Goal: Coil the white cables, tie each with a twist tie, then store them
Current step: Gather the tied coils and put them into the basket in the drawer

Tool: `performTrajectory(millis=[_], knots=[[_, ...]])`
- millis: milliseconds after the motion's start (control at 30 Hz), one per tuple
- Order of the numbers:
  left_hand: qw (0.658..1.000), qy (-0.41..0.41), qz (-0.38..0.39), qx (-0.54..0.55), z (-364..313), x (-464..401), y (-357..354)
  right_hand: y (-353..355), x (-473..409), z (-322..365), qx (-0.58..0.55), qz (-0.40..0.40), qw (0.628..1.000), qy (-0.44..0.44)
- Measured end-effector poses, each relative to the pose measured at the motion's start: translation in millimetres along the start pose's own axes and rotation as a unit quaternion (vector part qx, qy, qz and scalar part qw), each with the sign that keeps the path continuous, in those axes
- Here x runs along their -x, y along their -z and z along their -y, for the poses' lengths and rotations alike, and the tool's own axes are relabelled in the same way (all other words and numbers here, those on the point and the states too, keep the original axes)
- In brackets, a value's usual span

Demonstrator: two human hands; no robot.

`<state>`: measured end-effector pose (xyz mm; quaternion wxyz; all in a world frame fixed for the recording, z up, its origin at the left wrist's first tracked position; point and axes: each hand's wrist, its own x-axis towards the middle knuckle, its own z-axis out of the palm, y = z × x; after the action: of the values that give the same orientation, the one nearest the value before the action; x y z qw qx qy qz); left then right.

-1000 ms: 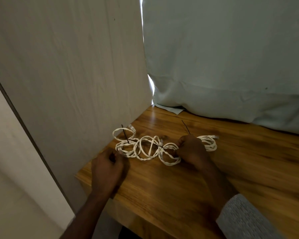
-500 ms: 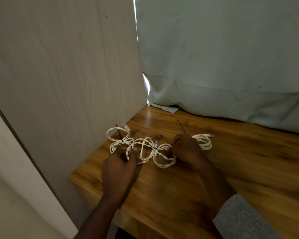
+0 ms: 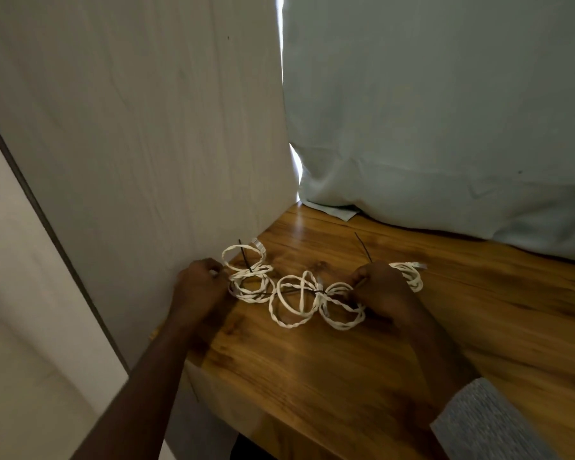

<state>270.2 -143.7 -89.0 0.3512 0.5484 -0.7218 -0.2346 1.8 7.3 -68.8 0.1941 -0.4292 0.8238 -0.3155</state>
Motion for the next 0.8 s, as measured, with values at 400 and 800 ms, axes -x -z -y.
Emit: performTrajectory(millis=[400,800], knots=[[0.967,0.101,0.228,0.059,-25,-25,2,0,-16,4,0.069,0.175,0.963,0.193],[0.956,0.129,0.248,0.090,-37,-25,-8,0,-20,5,0.130,0.162,0.948,0.243]])
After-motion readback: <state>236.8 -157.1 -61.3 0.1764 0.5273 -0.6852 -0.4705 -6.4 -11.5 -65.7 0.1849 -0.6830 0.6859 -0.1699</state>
